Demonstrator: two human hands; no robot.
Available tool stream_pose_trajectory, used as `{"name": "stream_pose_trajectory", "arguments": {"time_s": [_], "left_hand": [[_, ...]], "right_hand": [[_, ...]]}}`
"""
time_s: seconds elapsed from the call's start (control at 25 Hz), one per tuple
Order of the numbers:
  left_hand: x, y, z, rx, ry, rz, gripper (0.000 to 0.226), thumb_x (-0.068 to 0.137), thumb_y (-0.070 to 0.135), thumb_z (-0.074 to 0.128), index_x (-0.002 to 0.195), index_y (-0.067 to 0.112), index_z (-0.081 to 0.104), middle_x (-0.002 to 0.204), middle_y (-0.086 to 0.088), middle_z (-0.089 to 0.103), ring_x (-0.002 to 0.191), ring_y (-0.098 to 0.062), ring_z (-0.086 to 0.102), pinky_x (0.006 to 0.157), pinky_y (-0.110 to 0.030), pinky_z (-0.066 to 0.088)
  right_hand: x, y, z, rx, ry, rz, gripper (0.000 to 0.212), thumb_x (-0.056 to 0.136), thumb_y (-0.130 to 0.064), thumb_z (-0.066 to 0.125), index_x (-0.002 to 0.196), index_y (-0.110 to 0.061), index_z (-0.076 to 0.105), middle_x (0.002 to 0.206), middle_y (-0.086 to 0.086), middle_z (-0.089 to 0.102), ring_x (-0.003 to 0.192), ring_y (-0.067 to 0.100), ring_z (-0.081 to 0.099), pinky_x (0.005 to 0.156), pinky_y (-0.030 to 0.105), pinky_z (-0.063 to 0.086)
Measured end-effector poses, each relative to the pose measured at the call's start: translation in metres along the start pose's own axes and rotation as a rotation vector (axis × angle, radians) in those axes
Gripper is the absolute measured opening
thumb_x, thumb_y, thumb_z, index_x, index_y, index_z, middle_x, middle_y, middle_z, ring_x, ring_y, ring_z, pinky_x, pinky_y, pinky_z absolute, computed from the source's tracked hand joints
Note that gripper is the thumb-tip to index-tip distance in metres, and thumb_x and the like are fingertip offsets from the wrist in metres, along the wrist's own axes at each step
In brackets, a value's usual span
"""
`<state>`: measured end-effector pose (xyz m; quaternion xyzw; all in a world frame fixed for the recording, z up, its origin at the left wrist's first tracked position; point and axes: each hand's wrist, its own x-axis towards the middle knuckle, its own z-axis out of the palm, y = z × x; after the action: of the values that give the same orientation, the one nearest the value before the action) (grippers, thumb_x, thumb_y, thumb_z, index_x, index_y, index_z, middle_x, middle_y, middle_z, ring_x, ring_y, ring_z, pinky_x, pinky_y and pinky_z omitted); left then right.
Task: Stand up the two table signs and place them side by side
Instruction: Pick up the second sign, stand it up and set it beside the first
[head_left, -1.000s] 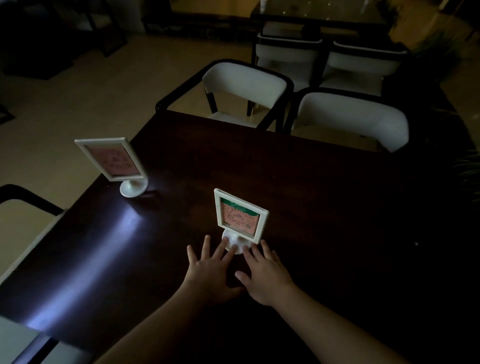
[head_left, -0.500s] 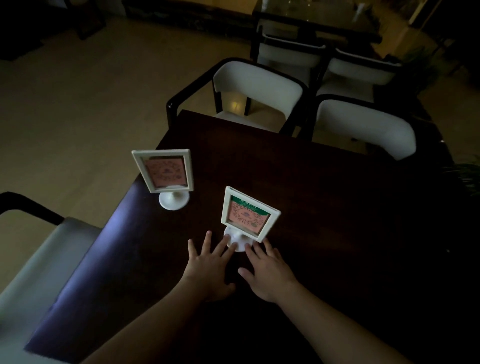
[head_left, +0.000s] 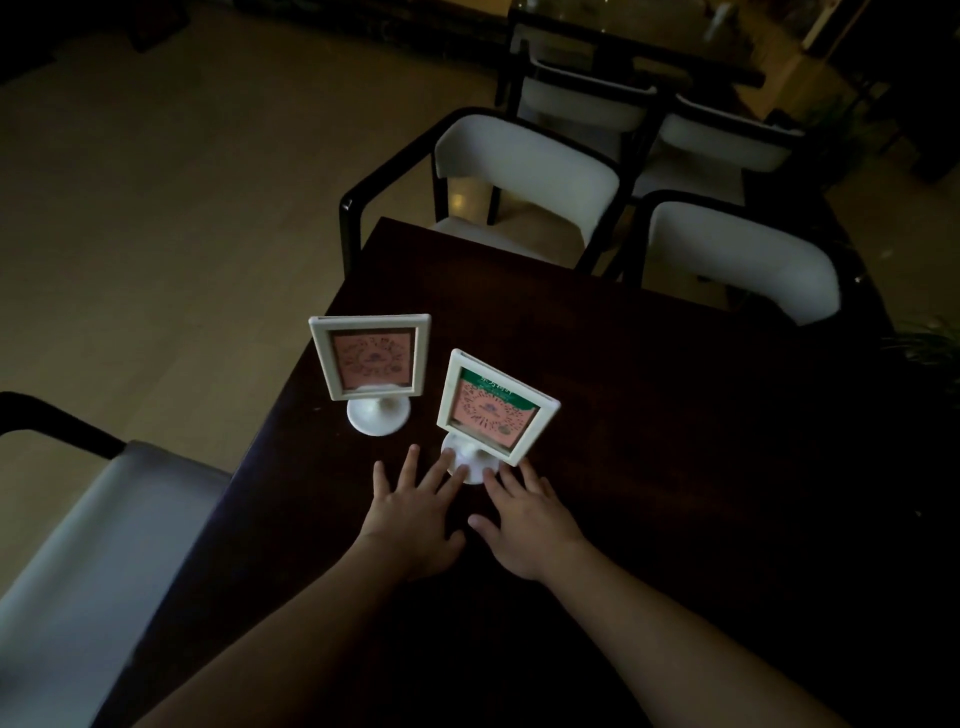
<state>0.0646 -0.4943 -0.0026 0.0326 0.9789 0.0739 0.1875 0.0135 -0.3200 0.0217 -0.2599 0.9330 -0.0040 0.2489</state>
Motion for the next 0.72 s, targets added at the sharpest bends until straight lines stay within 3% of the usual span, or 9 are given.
{"name": "stream_pose_trajectory", "arguments": {"time_s": [0.72], "left_hand": [[0.035,-0.017,-0.011,-0.004,0.032,0.01,0.087,0.086,0.066,0.036,0.157,0.032,-0.003,0.166,0.002,-0.011,0.149,-0.034,-0.016,0.119,-0.058,-0.002]], "right_hand": [[0.034,0.005,-0.025,-0.043,-0.003,-0.001,0.073,0.1,-0.058,0.032,0.159,-0.021,0.009,0.168,0.005,0.01,0.152,0.031,-0.005,0.121,0.053,0.009]]}}
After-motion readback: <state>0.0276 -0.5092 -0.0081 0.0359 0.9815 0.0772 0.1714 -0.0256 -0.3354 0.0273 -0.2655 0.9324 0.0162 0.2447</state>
